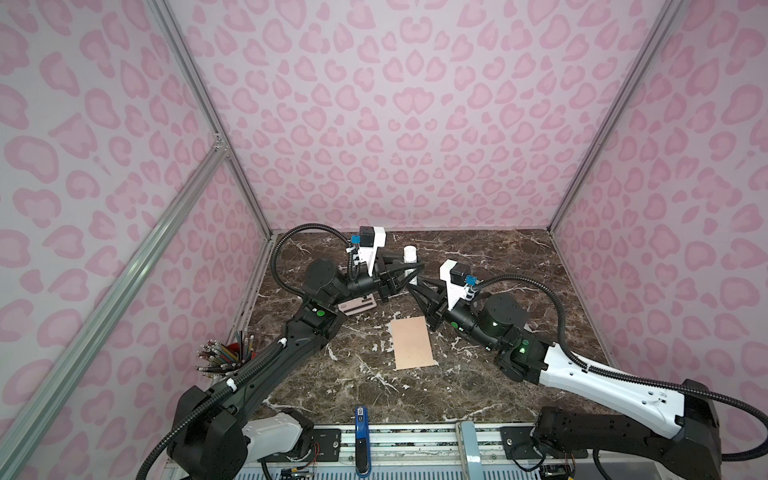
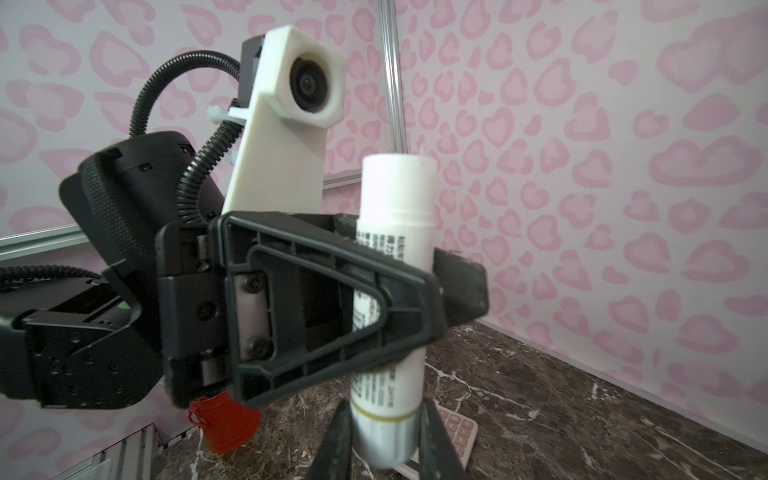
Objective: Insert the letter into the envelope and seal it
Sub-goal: 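Draw the right gripper back from the glue stick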
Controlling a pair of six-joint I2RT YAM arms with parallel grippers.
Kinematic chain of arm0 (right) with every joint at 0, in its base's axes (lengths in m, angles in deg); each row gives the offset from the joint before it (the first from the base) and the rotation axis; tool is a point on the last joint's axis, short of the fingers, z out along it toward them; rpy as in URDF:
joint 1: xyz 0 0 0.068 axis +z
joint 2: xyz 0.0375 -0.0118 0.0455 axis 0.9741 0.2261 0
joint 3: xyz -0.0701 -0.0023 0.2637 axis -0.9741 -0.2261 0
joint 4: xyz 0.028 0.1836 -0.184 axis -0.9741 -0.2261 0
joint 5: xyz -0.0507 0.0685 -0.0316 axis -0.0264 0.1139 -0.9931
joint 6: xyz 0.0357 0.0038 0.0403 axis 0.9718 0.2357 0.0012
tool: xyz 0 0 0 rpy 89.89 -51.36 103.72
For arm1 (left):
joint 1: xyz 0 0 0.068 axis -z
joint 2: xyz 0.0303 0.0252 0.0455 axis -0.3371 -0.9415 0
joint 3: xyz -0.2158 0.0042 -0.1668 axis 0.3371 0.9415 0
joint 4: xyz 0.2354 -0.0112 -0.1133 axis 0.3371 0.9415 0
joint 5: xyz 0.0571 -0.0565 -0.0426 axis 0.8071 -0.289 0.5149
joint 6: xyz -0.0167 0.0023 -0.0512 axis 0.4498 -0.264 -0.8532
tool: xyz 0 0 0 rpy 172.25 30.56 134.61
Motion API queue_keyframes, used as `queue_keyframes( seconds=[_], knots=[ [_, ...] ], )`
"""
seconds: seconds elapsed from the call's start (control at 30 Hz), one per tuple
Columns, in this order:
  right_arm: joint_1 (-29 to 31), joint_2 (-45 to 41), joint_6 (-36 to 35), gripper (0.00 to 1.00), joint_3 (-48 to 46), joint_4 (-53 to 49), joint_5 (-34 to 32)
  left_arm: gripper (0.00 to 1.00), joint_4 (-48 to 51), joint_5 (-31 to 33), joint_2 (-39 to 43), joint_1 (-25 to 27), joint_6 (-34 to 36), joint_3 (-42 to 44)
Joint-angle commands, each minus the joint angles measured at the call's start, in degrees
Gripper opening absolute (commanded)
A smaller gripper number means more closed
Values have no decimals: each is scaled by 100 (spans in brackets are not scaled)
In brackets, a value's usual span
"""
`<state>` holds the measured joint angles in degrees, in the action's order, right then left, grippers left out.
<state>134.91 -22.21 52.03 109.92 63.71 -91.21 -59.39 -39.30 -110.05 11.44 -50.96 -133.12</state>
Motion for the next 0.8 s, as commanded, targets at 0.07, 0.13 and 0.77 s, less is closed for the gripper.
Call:
queue_keyframes(
  seconds=[0.07,0.13,0.77],
  knots=[
    [500,137,-729,19,190,501,-677,4,322,433,1,18,124,39],
    [692,208,-848,19,250,591,-1079,4,322,460,19,19,133,47],
    [1677,535,-1579,29,543,735,-2934,4,372,875,130,24,211,128]
  ],
)
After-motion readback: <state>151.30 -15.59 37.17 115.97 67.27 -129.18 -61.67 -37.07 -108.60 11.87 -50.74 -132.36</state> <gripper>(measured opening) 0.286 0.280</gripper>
